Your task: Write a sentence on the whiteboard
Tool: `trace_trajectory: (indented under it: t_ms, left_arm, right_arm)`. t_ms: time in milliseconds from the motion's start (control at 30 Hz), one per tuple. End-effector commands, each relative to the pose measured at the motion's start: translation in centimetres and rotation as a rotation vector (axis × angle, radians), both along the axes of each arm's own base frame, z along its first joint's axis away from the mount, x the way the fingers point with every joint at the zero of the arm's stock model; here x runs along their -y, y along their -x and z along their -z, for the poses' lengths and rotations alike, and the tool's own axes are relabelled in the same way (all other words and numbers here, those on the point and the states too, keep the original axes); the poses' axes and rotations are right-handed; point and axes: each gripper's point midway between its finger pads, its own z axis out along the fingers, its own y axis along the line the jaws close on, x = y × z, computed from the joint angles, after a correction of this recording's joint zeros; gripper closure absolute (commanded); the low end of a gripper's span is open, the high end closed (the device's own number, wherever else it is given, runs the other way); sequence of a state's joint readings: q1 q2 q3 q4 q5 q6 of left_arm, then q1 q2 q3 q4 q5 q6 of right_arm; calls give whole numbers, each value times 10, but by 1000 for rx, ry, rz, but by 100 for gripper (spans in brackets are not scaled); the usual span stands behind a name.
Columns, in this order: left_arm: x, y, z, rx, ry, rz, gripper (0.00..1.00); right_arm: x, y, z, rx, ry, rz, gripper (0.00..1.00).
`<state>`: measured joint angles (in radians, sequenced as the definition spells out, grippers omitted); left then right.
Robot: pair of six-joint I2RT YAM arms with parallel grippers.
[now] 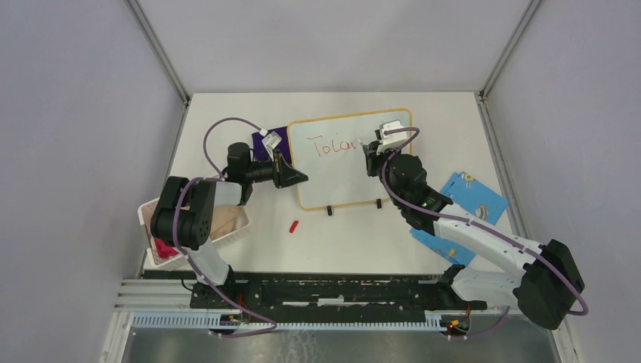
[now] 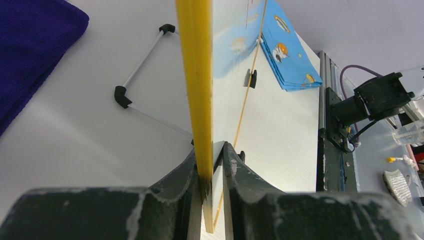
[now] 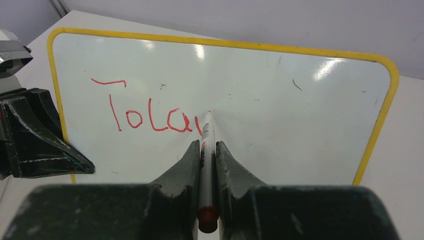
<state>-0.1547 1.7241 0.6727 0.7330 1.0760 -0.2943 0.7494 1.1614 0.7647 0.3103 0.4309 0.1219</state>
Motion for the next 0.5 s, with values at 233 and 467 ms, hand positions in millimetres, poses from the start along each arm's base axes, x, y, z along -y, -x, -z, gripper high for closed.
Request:
trace_trajectory:
  t_ms: [233, 467]
  left_arm:
    - [-4, -14, 6, 60, -61, -53, 98]
    - [-4, -14, 5, 64, -61, -54, 98]
  right_arm:
    - [4, -7, -6, 16, -11, 30, 100]
    - [5, -4, 5, -6, -11, 21, 100]
